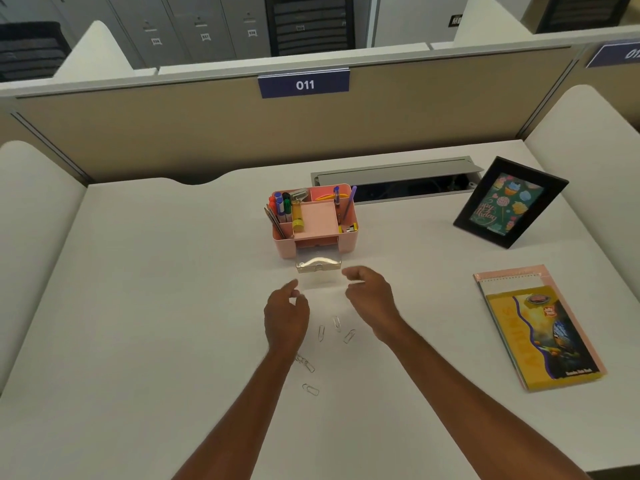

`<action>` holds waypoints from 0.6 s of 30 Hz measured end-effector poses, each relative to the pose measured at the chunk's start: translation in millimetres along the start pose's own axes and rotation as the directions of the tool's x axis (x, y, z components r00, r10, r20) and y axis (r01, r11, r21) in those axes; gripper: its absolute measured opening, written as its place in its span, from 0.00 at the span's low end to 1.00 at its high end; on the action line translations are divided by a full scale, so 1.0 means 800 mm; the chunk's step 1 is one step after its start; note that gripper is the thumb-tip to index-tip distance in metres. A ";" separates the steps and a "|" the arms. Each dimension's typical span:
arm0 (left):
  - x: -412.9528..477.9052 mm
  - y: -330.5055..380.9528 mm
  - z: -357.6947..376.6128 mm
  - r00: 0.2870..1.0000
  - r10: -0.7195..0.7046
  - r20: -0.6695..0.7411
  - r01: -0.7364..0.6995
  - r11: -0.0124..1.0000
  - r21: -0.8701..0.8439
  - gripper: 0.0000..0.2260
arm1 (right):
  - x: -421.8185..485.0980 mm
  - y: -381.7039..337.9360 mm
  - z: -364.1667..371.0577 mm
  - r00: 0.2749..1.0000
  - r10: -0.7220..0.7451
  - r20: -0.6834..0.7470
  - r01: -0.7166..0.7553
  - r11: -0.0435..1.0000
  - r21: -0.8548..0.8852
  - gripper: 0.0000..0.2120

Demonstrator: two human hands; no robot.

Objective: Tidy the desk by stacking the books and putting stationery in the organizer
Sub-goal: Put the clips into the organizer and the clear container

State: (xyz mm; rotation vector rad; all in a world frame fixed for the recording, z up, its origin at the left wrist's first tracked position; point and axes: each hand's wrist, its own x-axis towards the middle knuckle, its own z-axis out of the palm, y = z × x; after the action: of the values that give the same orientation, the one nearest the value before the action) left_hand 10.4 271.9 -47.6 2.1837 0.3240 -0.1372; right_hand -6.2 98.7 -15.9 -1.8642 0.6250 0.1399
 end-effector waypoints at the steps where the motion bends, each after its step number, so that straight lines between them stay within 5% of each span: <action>1: -0.006 -0.008 0.000 1.000 0.020 0.011 -0.020 0.999 0.031 0.14 | -0.003 0.013 -0.004 1.000 -0.027 0.006 0.027 0.997 -0.073 0.20; 5: -0.033 -0.030 0.001 0.994 0.068 0.089 -0.082 0.984 0.155 0.12 | -0.014 0.065 -0.014 0.982 -0.142 0.122 0.177 0.919 -0.353 0.11; 9: -0.051 -0.035 0.001 0.983 0.128 0.135 -0.164 0.939 0.301 0.13 | -0.027 0.097 -0.017 0.921 -0.256 0.292 0.384 0.714 -0.585 0.11; 18: -0.064 -0.028 0.005 0.959 0.200 0.199 -0.279 0.774 0.569 0.10 | -0.033 0.118 -0.019 0.731 -0.489 0.476 0.655 0.307 -0.690 0.02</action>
State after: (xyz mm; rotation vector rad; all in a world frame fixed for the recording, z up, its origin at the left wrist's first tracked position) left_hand -44.8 271.9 -56.5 2.8025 -0.1005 -0.2622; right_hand -76.9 71.0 -79.1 -2.8699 -0.4242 0.1312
